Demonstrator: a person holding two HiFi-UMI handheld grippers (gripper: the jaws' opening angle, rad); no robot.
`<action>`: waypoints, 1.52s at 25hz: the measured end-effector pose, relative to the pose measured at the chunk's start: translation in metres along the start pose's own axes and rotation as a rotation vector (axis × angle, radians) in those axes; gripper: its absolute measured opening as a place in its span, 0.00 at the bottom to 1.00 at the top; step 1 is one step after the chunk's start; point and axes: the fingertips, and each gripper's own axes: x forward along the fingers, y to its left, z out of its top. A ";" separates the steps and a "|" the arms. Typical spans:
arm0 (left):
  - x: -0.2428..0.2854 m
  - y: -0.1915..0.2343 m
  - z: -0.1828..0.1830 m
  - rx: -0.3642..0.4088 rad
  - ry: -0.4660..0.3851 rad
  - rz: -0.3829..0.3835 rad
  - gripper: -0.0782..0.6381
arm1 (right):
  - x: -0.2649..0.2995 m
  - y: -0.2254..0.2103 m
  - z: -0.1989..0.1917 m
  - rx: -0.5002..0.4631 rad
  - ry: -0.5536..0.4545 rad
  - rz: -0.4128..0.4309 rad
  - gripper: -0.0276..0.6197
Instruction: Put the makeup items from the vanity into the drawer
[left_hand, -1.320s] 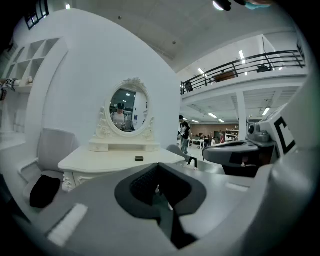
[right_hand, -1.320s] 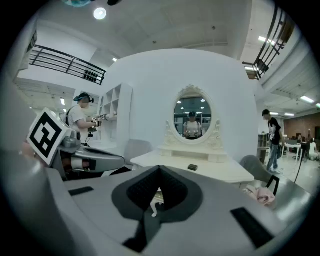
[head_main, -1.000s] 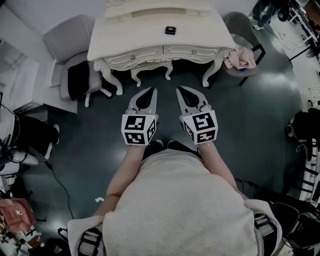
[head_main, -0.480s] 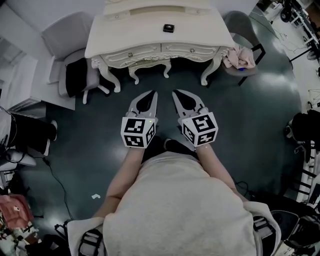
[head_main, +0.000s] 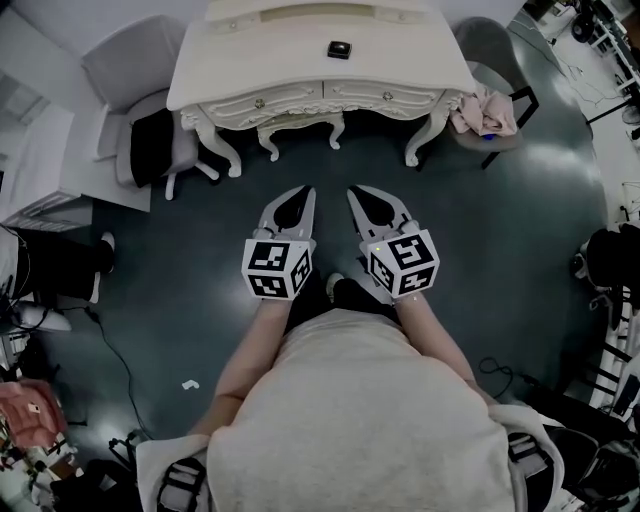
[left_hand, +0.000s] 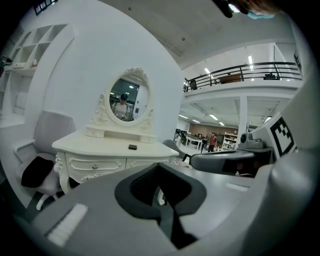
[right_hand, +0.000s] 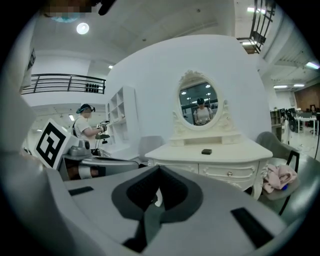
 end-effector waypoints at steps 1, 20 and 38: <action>0.006 0.002 -0.001 -0.002 0.005 -0.006 0.12 | 0.005 -0.003 0.000 0.009 0.004 0.003 0.05; 0.145 0.156 0.102 -0.008 -0.037 -0.115 0.12 | 0.191 -0.080 0.080 0.035 -0.078 -0.088 0.05; 0.211 0.212 0.106 -0.080 0.015 -0.152 0.12 | 0.267 -0.135 0.083 0.115 -0.045 -0.134 0.05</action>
